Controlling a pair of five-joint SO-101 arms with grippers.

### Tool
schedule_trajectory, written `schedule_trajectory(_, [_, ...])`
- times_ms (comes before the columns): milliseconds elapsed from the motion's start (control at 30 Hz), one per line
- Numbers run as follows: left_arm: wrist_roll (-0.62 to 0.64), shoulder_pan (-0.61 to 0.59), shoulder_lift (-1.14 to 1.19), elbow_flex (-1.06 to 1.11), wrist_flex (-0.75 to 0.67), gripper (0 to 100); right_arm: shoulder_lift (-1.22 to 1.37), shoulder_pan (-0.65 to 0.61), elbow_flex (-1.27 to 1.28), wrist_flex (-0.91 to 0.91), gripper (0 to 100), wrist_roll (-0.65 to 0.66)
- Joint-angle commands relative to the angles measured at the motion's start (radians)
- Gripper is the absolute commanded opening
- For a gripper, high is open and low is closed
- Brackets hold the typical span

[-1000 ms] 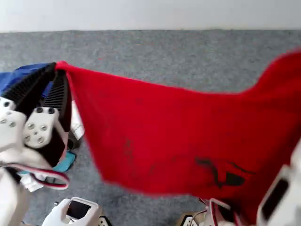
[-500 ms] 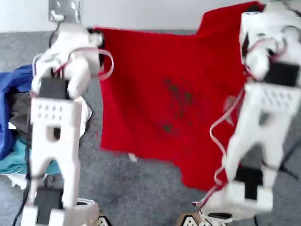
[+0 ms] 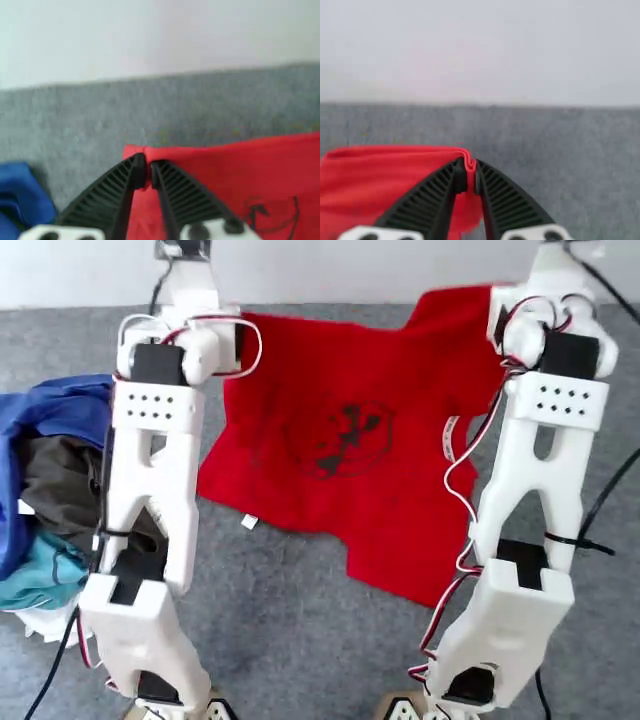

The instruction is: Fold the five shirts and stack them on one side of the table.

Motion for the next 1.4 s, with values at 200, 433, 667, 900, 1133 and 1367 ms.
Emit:
schedule_trajectory(200, [-0.100, -0.026, 0.106, -0.053, 0.103, 1, -0.015, -0.064, -0.052, 0.461, 0.8, 0.259])
schedule_trajectory(433, [-0.064, -0.055, -0.012, -0.257, 0.213, 1, -0.068, -0.008, -0.247, 0.483, 0.8, 0.054])
schedule_trajectory(667, [-0.075, 0.087, -0.224, -0.544, 0.537, 1, -0.266, -0.007, -0.624, 0.542, 0.8, -0.081])
schedule_trajectory(900, [-0.160, 0.086, -0.417, -0.466, 0.574, 1, -0.512, 0.015, -0.646, 0.420, 0.8, -0.089])
schedule_trajectory(1133, [-0.149, 0.091, -0.755, -0.254, 0.571, 1, -0.769, 0.145, -0.486, 0.145, 0.8, -0.089])
schedule_trajectory(1367, [-0.149, 0.089, -0.944, -0.001, 0.545, 1, -0.912, 0.165, -0.183, -0.025, 0.8, -0.089])
